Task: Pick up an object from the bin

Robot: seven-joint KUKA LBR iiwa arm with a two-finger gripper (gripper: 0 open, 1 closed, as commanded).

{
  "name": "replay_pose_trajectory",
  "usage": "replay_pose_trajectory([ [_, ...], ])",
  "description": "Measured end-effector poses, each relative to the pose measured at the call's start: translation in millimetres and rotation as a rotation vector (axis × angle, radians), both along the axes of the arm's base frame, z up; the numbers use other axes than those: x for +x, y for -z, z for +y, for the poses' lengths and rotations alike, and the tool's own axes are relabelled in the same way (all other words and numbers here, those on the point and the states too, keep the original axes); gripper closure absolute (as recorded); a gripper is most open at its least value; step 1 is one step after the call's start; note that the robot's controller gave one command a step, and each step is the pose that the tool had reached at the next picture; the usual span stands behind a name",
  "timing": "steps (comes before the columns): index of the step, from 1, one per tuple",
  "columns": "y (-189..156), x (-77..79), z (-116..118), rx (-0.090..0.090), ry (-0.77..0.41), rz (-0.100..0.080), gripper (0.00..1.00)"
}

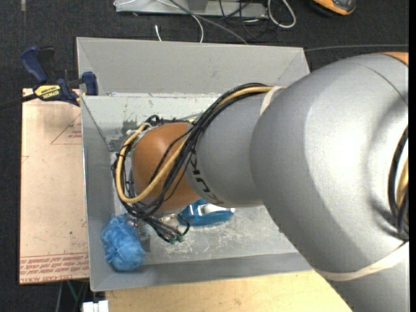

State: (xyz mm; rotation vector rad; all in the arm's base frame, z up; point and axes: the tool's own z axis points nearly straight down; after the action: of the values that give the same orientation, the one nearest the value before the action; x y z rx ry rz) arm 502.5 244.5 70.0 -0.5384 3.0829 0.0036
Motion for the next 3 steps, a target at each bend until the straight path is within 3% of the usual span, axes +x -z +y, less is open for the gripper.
replay_pose_trajectory([
  [3,0.1,0.0,-0.1,0.000,0.000,0.000,1.00],
])
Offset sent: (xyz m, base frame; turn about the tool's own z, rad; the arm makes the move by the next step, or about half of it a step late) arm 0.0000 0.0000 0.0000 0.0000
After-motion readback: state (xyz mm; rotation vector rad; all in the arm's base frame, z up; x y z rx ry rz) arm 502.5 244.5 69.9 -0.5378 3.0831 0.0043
